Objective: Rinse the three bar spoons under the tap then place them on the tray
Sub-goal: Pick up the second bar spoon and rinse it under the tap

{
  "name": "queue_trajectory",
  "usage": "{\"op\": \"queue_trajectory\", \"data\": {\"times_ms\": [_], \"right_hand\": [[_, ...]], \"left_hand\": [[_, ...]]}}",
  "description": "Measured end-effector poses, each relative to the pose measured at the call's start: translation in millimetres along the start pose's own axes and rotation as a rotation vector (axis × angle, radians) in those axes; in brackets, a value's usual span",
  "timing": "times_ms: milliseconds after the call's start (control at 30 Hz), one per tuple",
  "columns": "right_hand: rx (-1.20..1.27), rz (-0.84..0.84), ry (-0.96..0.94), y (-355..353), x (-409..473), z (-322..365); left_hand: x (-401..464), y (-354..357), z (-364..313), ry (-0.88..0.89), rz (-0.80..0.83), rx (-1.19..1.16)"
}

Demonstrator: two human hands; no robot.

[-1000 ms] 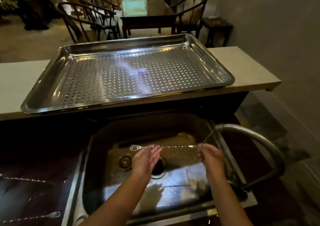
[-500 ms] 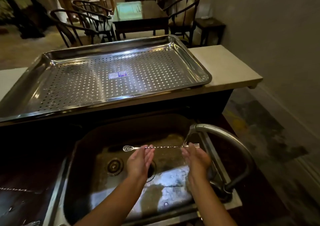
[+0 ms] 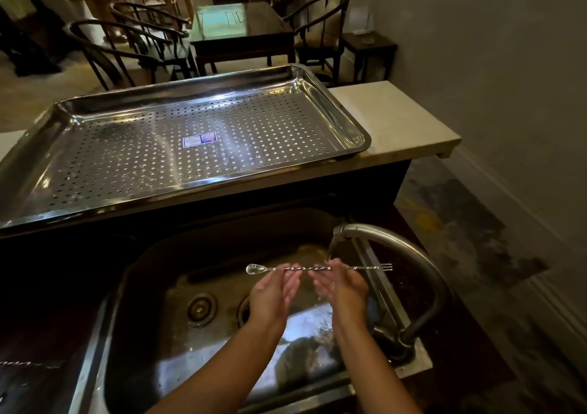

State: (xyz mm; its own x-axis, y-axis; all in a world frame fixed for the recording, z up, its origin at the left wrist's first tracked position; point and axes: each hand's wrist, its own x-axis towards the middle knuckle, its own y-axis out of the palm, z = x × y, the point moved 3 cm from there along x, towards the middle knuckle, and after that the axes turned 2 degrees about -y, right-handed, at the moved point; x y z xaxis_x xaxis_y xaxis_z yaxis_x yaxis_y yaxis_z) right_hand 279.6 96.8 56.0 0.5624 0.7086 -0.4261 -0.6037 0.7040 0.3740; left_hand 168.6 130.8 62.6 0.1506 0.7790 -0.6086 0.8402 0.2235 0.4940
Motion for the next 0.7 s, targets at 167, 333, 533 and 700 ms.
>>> {"op": "queue_trajectory", "data": {"times_ms": [167, 333, 533, 700], "right_hand": [[-0.039, 0.006, -0.037, 1, 2, 2], [0.059, -0.118, -0.095, -15, 5, 12], [0.056, -0.133, -0.127, -30, 1, 14], [0.048, -0.198, -0.147, -38, -1, 22]], "left_hand": [[1, 11, 2, -0.026, 0.028, 0.013], [2, 36, 14, -0.128, 0.073, 0.01], [3, 46, 30, -0.233, 0.173, -0.031], [9, 43, 35, -0.248, 0.115, -0.058]]}}
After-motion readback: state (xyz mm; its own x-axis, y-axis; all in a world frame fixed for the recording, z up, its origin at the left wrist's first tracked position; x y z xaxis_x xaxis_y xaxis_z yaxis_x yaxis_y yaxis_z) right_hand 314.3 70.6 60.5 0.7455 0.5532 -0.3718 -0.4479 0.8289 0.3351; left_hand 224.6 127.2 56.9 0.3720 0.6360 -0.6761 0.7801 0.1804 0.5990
